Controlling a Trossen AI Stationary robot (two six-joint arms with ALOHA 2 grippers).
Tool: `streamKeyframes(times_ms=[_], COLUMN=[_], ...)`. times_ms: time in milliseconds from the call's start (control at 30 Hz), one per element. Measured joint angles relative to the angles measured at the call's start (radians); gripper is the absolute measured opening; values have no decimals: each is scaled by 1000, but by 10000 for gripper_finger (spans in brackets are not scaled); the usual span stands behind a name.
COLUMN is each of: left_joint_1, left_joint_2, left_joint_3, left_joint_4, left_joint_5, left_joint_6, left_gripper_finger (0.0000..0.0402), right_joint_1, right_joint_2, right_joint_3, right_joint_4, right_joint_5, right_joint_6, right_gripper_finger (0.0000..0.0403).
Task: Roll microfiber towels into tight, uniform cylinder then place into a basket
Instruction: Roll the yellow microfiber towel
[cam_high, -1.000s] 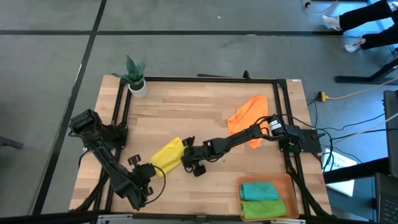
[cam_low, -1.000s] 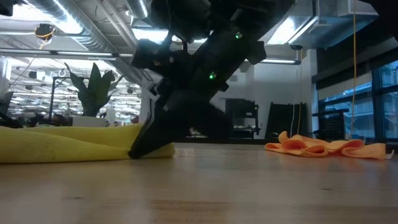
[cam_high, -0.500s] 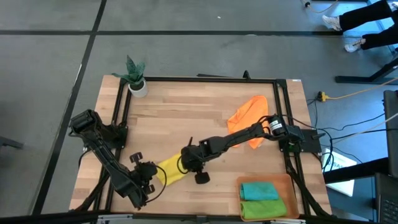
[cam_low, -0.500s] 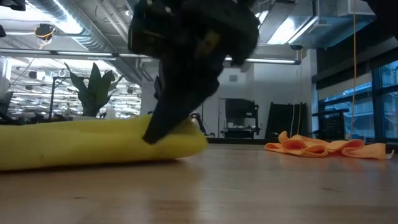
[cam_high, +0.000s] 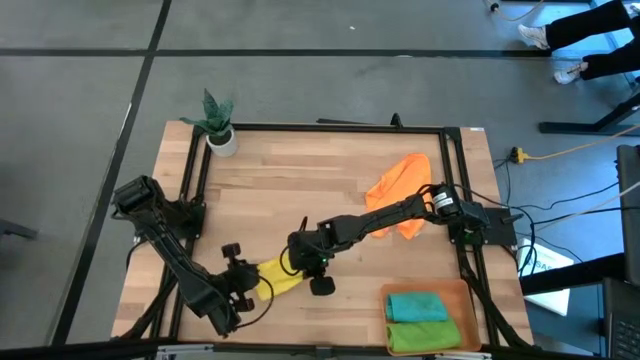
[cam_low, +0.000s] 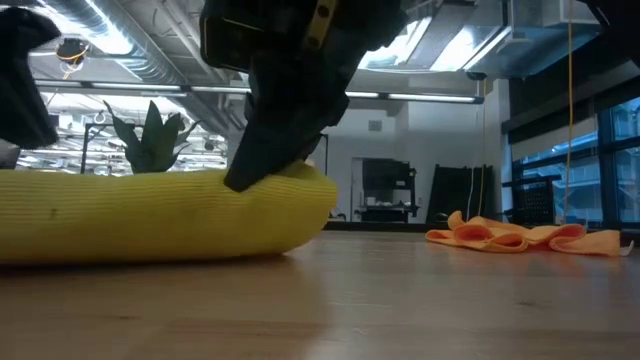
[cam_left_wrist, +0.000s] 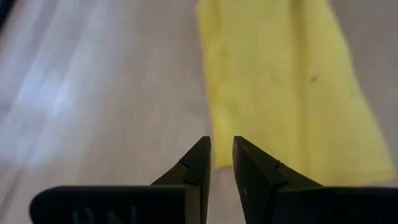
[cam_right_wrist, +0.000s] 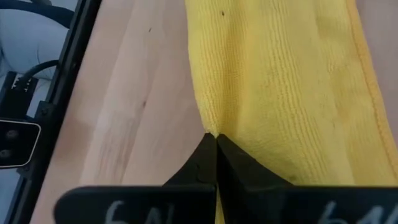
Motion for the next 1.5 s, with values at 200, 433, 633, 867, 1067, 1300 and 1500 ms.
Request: streamKeyframes(times_ms=[200,433,633,867,1067,1300,1500], left_joint_1=[33,55,83,94,95,95,95], left_joint_2=[0,0,0,-3,-3,-2,-2], left_joint_3=[-118,-210,-277,-290,-290,-290,-290], left_joint_4=[352,576,659,679,680,677,676], left_joint_5=[30,115,164,202,219,227,228], left_joint_6=[183,290,295,341,368,373,371], left_gripper_finger=[57,57,57,57,57,57,57], right_joint_1=[0,0,0,-13,-47,-93,-122], right_joint_2=[0,-1,-2,-3,-3,-3,-1], right_joint_3=[0,0,0,0,0,-9,-63], right_joint_4=[-7,5,46,100,106,111,159], right_joint_5=[0,2,2,87,134,131,125], right_joint_6=[1,5,5,33,59,102,105], right_gripper_finger=[0,0,0,0,0,0,0])
